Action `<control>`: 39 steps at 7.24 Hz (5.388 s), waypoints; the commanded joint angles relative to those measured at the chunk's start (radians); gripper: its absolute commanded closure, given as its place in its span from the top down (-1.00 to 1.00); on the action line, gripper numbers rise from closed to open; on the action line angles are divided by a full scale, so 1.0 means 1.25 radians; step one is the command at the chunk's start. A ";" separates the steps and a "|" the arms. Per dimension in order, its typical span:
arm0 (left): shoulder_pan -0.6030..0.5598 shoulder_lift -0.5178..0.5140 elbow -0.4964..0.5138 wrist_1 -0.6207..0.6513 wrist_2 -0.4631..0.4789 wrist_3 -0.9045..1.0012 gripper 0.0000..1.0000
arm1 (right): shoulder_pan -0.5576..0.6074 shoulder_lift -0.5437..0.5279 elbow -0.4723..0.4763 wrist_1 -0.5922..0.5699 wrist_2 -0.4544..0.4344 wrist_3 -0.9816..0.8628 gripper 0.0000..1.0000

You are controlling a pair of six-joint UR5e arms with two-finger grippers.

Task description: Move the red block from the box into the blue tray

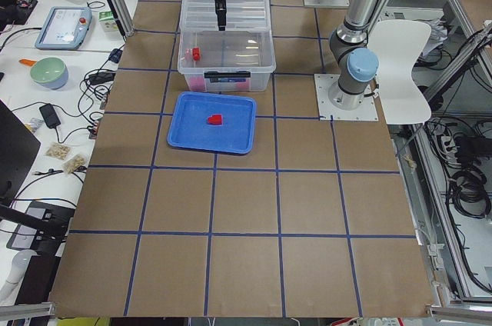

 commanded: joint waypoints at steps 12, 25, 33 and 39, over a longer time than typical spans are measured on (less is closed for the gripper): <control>-0.009 0.089 -0.107 0.002 0.011 -0.009 1.00 | 0.182 0.002 0.010 -0.003 0.051 0.253 1.00; -0.009 0.089 -0.109 0.001 0.011 -0.012 1.00 | 0.239 -0.107 -0.085 0.132 0.025 0.326 1.00; -0.010 0.089 -0.109 0.001 0.011 -0.010 1.00 | 0.367 -0.186 -0.074 0.159 0.000 0.408 1.00; -0.065 0.088 -0.110 -0.009 0.012 -0.049 1.00 | 0.328 -0.191 -0.077 0.172 -0.009 0.400 1.00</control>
